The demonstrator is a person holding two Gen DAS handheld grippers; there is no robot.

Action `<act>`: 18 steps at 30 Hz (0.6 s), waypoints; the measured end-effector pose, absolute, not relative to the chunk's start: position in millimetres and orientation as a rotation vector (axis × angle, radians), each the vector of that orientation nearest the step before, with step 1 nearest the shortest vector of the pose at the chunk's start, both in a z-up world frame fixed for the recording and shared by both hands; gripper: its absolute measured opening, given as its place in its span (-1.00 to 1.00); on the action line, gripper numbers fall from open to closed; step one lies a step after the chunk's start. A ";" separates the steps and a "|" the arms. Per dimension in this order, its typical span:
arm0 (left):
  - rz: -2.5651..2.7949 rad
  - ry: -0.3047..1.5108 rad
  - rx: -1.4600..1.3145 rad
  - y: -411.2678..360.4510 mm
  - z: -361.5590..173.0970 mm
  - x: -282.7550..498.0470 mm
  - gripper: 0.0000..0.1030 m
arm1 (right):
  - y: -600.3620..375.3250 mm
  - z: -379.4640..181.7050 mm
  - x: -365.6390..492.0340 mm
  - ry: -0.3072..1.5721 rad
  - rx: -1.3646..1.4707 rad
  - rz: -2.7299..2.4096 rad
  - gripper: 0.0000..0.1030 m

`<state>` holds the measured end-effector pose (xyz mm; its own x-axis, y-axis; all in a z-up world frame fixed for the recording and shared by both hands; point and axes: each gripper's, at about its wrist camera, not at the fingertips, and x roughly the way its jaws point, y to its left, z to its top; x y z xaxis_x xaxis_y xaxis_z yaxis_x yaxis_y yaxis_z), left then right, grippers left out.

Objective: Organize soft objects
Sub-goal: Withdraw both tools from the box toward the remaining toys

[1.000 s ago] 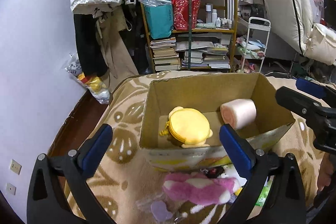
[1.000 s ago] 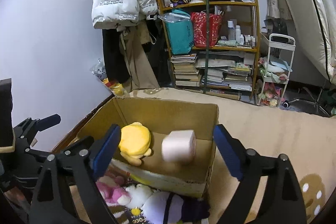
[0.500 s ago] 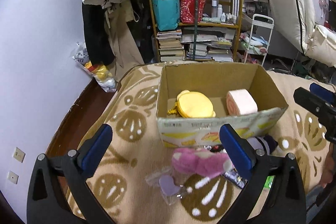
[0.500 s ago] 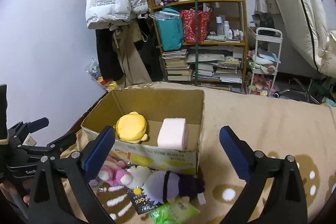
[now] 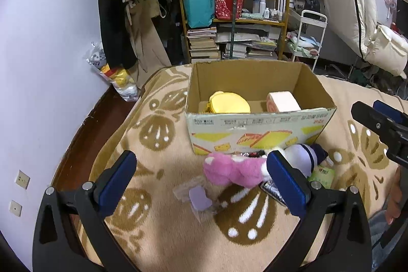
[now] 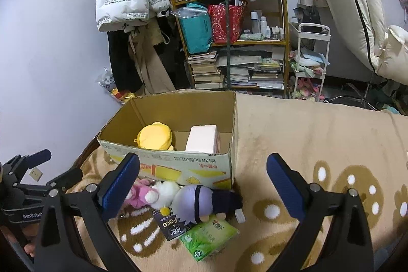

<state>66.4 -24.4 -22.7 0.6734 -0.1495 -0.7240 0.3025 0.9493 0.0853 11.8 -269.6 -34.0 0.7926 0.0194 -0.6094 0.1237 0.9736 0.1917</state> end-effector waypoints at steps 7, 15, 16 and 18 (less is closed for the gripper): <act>-0.262 0.799 0.198 -27.3 -23.3 69.7 0.95 | -267.9 -45.4 16.7 0.692 0.210 -0.067 1.00; -0.296 0.824 0.216 -38.6 -34.4 81.4 0.95 | -279.4 -60.3 25.6 0.735 0.255 -0.088 1.00; -0.298 0.826 0.220 -40.4 -36.2 82.0 0.95 | -280.4 -62.7 27.2 0.741 0.261 -0.090 1.00; -0.310 0.827 0.235 -44.4 -40.5 82.7 0.95 | -282.3 -67.0 30.2 0.762 0.266 -0.100 1.00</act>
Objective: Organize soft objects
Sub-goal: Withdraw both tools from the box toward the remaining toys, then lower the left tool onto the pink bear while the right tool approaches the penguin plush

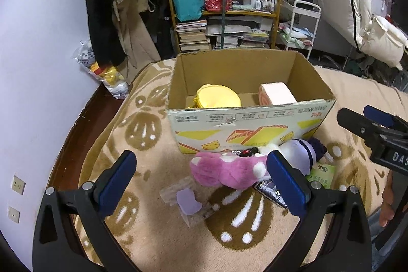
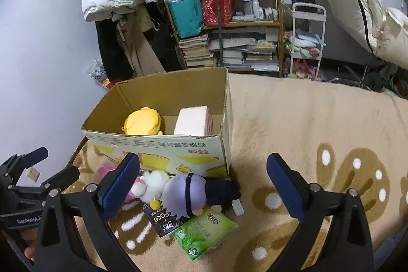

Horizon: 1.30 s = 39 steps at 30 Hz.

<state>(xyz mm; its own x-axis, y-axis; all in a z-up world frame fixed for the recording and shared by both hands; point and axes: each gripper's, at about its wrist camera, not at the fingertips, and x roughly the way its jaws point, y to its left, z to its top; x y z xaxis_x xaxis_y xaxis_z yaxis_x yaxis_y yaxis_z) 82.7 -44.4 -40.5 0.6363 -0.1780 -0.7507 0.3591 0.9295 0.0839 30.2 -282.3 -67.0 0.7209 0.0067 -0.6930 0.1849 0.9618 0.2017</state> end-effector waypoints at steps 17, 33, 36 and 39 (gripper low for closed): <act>-0.332 0.904 0.361 -92.2 -91.8 98.6 0.95 | -286.7 -99.0 46.2 0.868 0.283 -0.124 1.00; -0.343 0.972 0.428 -103.5 -118.8 96.7 0.95 | -289.6 -136.5 64.9 1.019 0.290 -0.132 1.00; -0.346 0.976 0.434 -104.9 -120.7 96.6 0.95 | -290.9 -141.3 67.7 1.040 0.297 -0.135 1.00; -0.352 0.983 0.435 -105.3 -121.8 96.4 0.95 | -293.8 -144.4 70.9 1.054 0.308 -0.131 1.00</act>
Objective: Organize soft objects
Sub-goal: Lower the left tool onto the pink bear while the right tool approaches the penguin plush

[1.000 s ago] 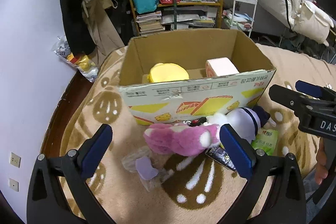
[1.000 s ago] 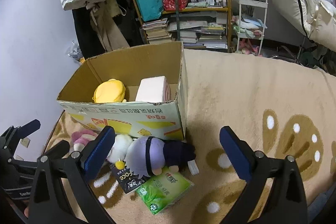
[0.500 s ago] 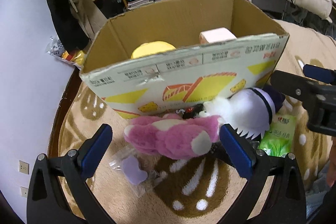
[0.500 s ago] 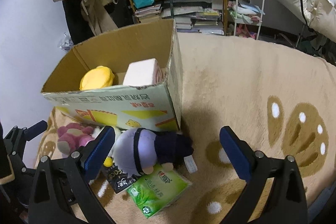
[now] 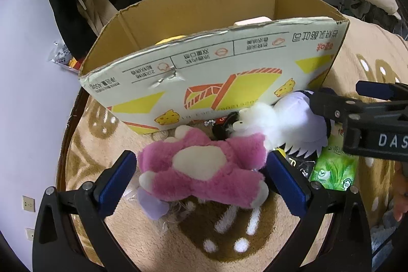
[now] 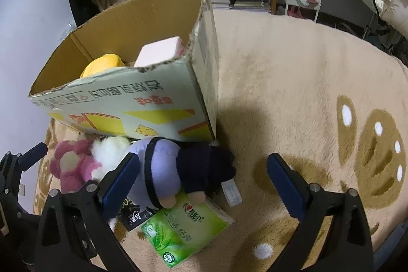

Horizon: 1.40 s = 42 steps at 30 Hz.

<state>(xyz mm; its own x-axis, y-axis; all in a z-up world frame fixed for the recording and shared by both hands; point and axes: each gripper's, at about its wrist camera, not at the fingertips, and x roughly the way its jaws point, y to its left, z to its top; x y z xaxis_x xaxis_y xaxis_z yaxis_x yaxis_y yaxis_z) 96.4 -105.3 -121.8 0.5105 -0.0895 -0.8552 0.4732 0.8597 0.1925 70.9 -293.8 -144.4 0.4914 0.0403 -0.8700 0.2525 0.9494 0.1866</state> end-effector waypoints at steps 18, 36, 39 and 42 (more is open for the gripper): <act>-0.401 0.991 0.388 -101.7 -125.8 98.0 0.79 | -310.1 -154.4 81.1 1.090 0.386 -0.114 1.00; -0.463 1.042 0.357 -104.6 -122.2 90.5 0.32 | -310.4 -163.1 93.2 1.123 0.423 -0.089 1.00; -0.457 1.058 0.369 -104.2 -122.7 89.5 0.35 | -311.7 -165.5 91.7 1.130 0.430 -0.085 1.00; -0.430 1.058 0.396 -106.5 -125.3 86.4 0.39 | -310.3 -168.7 93.0 1.154 0.406 -0.093 1.00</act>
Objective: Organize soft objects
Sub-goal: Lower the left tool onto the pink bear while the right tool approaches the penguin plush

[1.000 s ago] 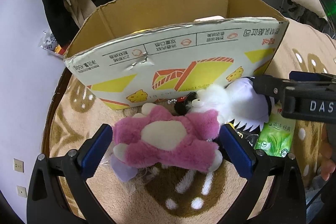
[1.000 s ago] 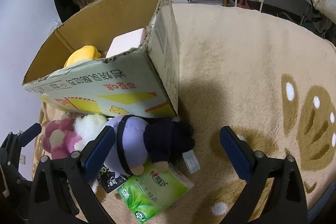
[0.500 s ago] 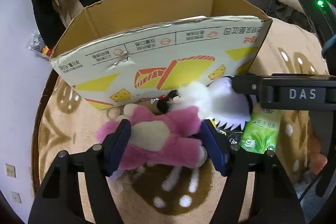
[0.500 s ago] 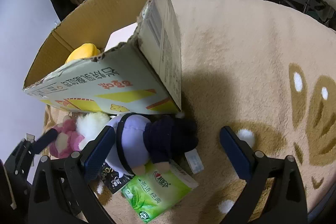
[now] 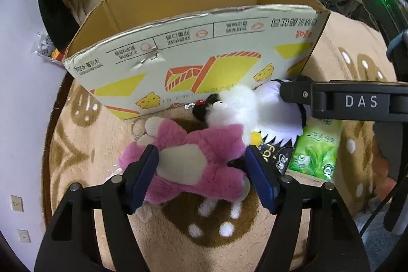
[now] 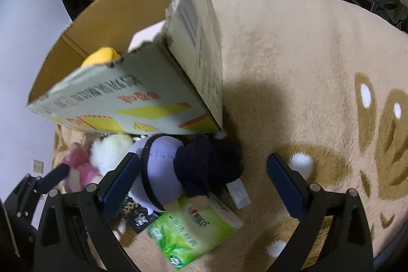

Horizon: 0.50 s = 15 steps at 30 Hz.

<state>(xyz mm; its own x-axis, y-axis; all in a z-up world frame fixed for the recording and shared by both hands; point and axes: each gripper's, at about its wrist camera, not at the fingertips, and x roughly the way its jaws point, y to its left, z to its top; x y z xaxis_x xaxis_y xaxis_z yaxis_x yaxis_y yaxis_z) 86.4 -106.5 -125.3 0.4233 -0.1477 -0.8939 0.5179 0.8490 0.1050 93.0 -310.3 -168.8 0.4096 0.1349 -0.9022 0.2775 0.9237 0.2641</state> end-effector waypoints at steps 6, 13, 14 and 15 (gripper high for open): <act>-0.376 1.038 0.473 -113.1 -132.7 81.6 0.50 | -310.0 -177.8 95.1 1.178 0.454 -0.082 1.00; -0.381 1.051 0.435 -108.0 -132.9 83.4 0.47 | -310.3 -184.5 93.5 1.183 0.504 -0.074 1.00; -0.380 1.055 0.422 -105.5 -131.7 84.4 0.44 | -310.4 -184.6 93.3 1.185 0.514 -0.068 1.00; -0.381 1.060 0.414 -104.0 -131.3 84.9 0.43 | -310.3 -184.8 93.5 1.189 0.523 -0.063 1.00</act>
<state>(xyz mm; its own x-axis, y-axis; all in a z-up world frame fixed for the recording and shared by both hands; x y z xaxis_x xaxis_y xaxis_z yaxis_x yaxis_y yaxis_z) 84.9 -104.0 -131.3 0.4382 -0.1016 -0.8931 0.4900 0.8600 0.1426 93.5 -310.3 -184.8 0.3858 0.2224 -0.8954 0.3163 0.8798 0.3548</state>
